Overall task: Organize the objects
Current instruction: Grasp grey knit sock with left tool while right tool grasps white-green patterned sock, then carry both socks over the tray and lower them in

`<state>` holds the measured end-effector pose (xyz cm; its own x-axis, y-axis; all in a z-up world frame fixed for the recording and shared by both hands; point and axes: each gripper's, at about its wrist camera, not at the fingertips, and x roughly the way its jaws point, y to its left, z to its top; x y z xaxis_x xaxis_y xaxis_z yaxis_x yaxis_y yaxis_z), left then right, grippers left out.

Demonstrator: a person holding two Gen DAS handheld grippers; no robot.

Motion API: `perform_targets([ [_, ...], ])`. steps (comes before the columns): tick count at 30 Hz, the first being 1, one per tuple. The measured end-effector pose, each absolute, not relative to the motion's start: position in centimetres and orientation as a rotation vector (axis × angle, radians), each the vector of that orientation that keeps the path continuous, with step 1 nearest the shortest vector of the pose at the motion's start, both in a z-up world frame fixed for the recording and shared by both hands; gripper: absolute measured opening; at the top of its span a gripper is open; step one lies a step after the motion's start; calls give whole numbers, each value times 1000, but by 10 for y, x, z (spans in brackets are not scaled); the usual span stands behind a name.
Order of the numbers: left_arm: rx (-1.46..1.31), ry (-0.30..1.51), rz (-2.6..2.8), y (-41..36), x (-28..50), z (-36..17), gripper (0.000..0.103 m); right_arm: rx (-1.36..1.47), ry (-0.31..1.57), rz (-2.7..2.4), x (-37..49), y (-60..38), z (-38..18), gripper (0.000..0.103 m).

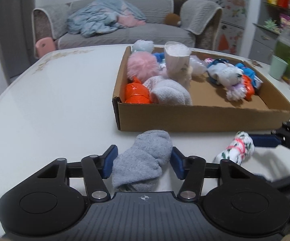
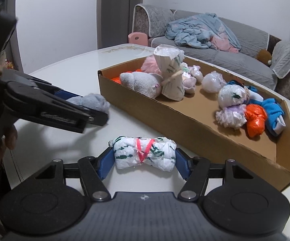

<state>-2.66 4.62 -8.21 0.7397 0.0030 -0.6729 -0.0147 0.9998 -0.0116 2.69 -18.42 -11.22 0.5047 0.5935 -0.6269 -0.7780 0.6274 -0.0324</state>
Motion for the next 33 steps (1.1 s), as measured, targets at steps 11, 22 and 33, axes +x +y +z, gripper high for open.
perform_targets([
  [11,48,753,-86,44,-35,-91,100,-321,625,835,27,-188,-113,61],
  [22,32,734,-92,47,-39,-80,45,-303,609,811,24,-199,-109,58],
  [33,96,679,-125,42,-50,-33,45,-207,569,754,30,-273,-59,59],
])
